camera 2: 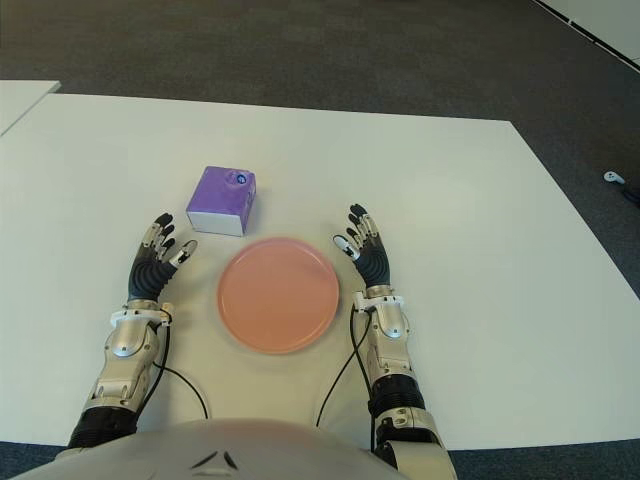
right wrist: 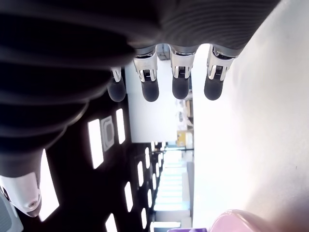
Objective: Put the tissue paper into the plate.
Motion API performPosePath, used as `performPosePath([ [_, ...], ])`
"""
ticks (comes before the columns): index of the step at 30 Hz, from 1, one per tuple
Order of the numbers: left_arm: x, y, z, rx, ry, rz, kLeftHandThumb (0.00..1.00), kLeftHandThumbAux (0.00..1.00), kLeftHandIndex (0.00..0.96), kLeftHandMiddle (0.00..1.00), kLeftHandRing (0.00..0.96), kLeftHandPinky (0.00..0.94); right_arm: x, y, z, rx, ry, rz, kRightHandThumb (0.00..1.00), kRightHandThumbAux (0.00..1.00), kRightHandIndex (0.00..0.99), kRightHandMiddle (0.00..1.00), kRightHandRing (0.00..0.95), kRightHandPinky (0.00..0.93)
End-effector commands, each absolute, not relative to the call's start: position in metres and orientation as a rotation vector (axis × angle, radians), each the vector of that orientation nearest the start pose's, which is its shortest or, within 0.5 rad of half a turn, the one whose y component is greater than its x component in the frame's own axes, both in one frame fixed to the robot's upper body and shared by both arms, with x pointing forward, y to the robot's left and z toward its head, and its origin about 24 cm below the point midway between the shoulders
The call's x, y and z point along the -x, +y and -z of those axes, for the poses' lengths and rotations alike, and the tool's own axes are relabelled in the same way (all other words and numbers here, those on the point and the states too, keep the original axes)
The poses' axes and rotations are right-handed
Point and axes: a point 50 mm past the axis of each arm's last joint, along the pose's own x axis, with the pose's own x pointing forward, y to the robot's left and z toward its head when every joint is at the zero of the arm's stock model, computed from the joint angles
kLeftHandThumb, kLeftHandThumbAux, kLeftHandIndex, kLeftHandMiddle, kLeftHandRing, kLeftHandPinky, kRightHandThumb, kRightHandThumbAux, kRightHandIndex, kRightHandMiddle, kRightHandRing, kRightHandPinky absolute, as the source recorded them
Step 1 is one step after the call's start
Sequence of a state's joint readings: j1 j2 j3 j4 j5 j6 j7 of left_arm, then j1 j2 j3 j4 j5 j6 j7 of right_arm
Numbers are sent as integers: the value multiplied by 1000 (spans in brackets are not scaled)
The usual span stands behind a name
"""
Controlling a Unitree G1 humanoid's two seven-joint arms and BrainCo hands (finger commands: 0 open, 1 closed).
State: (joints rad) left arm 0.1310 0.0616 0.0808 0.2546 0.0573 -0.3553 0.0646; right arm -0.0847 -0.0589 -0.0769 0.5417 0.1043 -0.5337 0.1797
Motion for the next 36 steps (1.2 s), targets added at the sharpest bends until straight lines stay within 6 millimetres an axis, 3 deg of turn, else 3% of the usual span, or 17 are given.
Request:
performPosePath([
  [1,-208,190,19,-120,80,-139,0,644,0,0,0,0,-221,-176,48,-55,131,-43,0,559,0,0,0,0],
  [13,-209,192,20,-129,85,-152,1,655,0,0,0,0,-221,-174,49,-53,137,-33,0,544,0,0,0,0],
  [17,-210,199,13,-184,61,-170,54,648,0,0,0,0,-222,-175,51,-59,145,-29,0,544,0,0,0,0],
  [23,-236,238,-24,-435,-38,-221,202,547,0,0,0,0,-223,-174,52,-64,144,-35,0,553,0,0,0,0],
  [27,-261,263,-59,-753,-165,-278,265,459,0,0,0,0,-225,-174,52,-58,130,-43,0,555,0,0,0,0],
  [29,-268,269,-71,-875,-224,-297,291,398,0,0,0,0,-225,-174,52,-53,124,-46,0,560,0,0,0,0],
  [36,-283,276,-95,-1063,-343,-311,329,276,0,0,0,0,-227,-175,54,-44,121,-50,0,568,0,0,0,0],
])
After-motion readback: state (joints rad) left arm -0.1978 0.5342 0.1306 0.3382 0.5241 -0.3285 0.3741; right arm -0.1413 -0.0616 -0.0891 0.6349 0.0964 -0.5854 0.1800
